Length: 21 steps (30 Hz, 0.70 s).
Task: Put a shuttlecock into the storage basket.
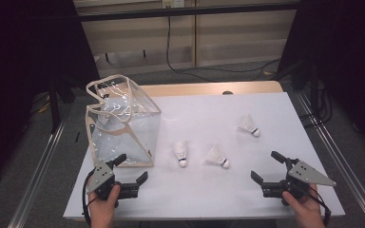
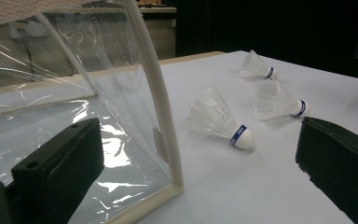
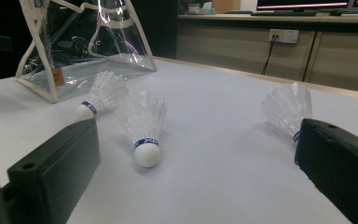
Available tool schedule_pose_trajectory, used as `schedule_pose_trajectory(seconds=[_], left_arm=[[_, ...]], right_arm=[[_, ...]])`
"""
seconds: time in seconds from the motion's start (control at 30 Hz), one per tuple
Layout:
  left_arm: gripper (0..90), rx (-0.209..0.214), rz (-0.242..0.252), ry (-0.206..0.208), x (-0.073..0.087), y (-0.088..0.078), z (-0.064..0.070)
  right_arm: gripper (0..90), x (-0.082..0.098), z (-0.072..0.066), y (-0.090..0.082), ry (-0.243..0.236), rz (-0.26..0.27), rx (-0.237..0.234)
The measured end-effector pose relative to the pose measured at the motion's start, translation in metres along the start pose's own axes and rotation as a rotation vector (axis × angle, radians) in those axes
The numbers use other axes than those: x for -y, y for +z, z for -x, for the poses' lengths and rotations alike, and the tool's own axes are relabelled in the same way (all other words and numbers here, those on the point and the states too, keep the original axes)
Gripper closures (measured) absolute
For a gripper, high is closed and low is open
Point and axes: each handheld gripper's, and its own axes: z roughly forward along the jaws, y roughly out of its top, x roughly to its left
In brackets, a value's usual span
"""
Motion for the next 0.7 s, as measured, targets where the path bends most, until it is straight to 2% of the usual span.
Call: schedule_pose_trajectory(seconds=[0.33,0.6,0.7], left_arm=[[0.9,0.011,0.007,-0.008,-0.002,0.003,0.002],[0.9,0.039,-0.006,0.011,-0.003,0.009,0.005],[0.9,0.056,-0.004,-0.012,-0.003,0.013,0.009]], right_arm=[[0.0,0.0,0.0,-0.001,0.004,0.001,-0.002],[0.0,0.001,0.001,-0.003,0.004,-0.002,-0.001],[0.0,0.001,0.001,-0.003,0.003,0.001,0.001]])
